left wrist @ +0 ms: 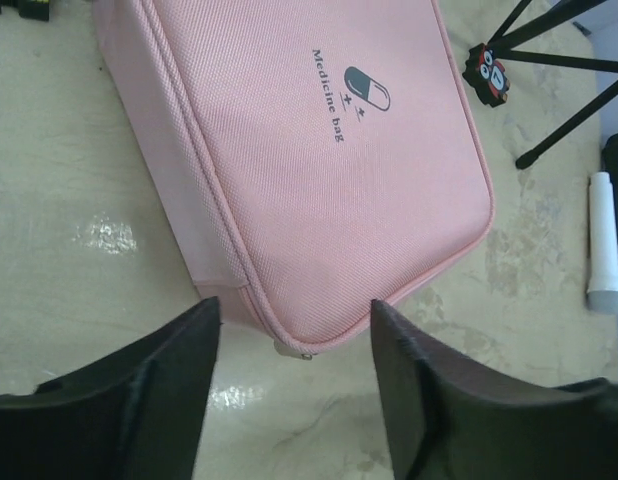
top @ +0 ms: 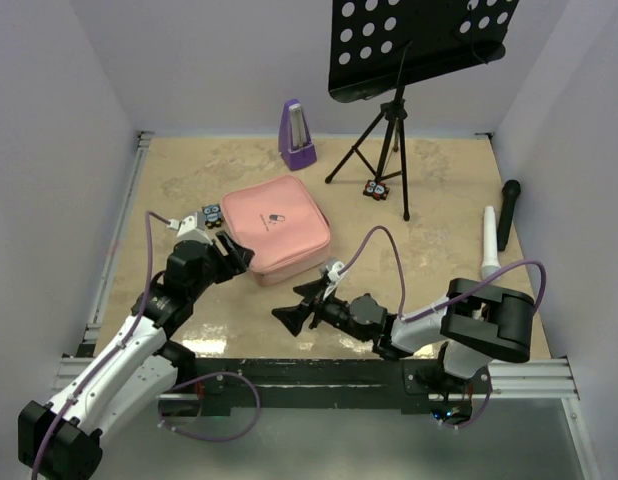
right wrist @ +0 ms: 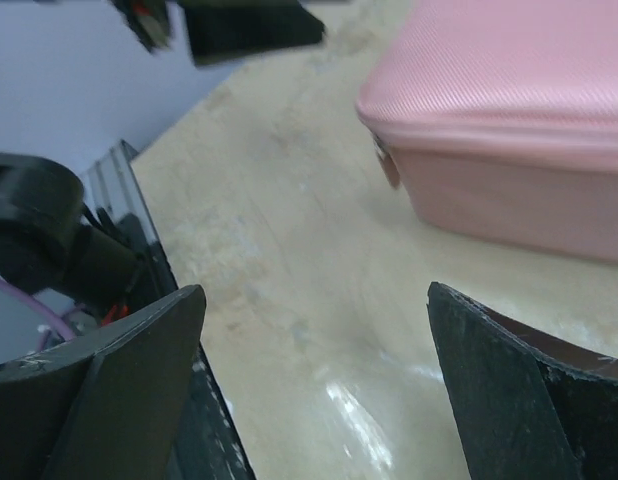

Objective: Organize the medicine kit
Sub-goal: Zip the medicine box at the center of the board.

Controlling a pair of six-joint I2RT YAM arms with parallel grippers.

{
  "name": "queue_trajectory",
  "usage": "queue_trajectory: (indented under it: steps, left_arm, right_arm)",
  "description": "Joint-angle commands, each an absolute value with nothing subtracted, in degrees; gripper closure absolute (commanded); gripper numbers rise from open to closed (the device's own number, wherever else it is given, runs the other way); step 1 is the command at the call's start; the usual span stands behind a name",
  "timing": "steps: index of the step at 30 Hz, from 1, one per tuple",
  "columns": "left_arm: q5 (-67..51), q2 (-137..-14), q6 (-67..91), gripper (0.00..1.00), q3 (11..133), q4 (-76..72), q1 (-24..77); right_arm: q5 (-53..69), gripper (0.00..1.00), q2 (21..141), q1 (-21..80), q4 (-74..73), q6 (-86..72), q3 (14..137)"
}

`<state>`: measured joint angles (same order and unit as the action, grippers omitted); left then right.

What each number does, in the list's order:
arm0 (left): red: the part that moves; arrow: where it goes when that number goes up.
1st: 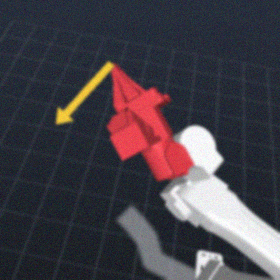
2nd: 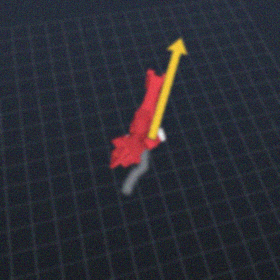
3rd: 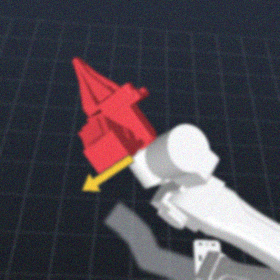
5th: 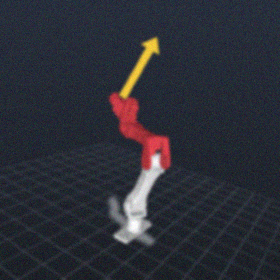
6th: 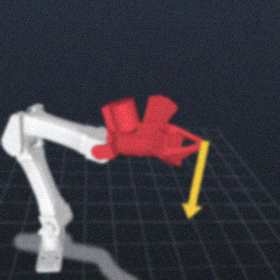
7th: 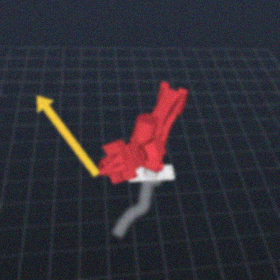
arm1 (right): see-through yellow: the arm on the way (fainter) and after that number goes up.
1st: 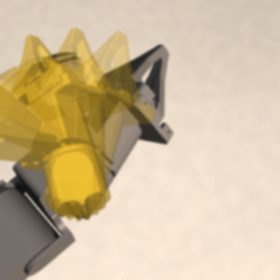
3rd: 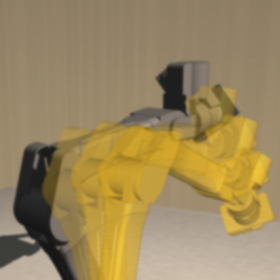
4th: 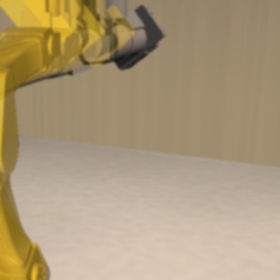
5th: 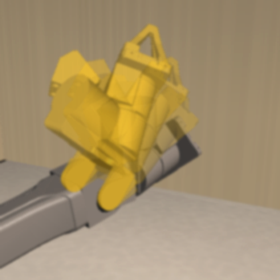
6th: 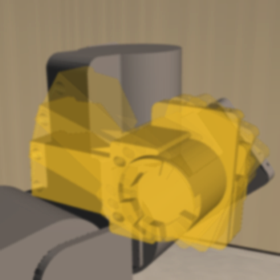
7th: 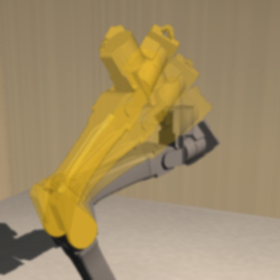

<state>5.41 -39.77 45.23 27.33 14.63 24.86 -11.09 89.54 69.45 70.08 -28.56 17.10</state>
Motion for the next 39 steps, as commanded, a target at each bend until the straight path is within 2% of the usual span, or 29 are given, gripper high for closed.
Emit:
queue_trajectory:
  steps: [1,5,7,9,13,19,22,32,35,39]
  left_arm:
    - [6.3,-42.2,46.3,0.25,27.9,7.7,24.4]
    - [5.5,-46.0,46.7,0.05,29.4,7.6,24.0]
    - [3.0,-47.5,45.4,0.04,29.4,5.3,23.4]
    - [1.7,-48.2,44.9,0.07,28.6,3.2,22.8]
    - [-1.8,-49.4,44.4,0.14,27.4,0.9,21.0]
    - [-2.6,-52.9,43.5,0.19,27.9,1.0,20.7]
    - [-2.0,-53.7,43.6,0.21,27.6,-1.1,20.6]
    - [-1.2,-55.2,44.3,0.28,25.7,-3.3,20.6]
    - [-1.5,-56.3,44.4,0.32,25.6,-3.6,20.6]
    - [-2.1,-57.5,44.3,0.37,25.3,-4.0,20.6]
  right_arm:
    - [-15.5,0.02,89.2,71.1,78.5,-22.6,23.0]
    - [-22.0,0.02,90.1,71.4,74.6,-25.1,24.7]
    - [-22.3,0.02,92.3,71.2,72.9,-27.9,26.4]
    - [-20.8,0.02,93.7,71.2,72.5,-28.9,27.3]
    - [-18.0,0.19,98.0,71.2,80.3,-31.2,25.7]
    - [-16.2,0.14,98.0,71.2,78.3,-30.1,26.5]
    - [-17.8,0.18,98.5,71.2,79.5,-30.0,26.4]
    - [-28.0,0.46,102.0,71.2,68.7,-35.2,31.9]
    - [-28.2,0.46,103.4,71.2,67.0,-35.1,34.1]
    - [-28.5,0.38,104.2,71.2,65.1,-35.3,35.6]
